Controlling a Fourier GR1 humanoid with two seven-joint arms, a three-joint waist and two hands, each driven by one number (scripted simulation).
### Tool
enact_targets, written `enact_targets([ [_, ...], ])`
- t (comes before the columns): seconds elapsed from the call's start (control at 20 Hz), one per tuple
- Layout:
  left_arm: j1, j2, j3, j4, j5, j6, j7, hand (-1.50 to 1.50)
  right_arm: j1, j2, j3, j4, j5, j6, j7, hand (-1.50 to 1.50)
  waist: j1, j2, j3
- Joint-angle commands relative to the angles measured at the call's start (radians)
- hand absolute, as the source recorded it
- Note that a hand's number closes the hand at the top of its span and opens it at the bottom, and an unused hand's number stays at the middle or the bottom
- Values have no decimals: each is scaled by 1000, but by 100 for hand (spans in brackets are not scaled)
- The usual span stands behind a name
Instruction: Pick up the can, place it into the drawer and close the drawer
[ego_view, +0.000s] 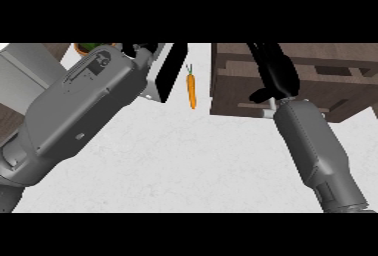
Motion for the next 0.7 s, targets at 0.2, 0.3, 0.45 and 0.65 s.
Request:
enact_targets([
  [0.2,18,68,14,-86,-21,17,75,-150,-94,25,-64,249,16,-199,7,-150,6,23,16],
  [0.3,55,83,12,-101,-36,3,65,-150,-134,-1,-75,293,24,-218,0,-150,4,24,16],
  [0.45,107,90,8,-178,-41,9,51,-150,-203,-6,-89,350,43,-243,47,-150,35,27,16],
  [0.65,58,100,27,-167,-43,-4,95,-150,-282,-29,-110,413,37,-255,33,-150,29,35,16],
])
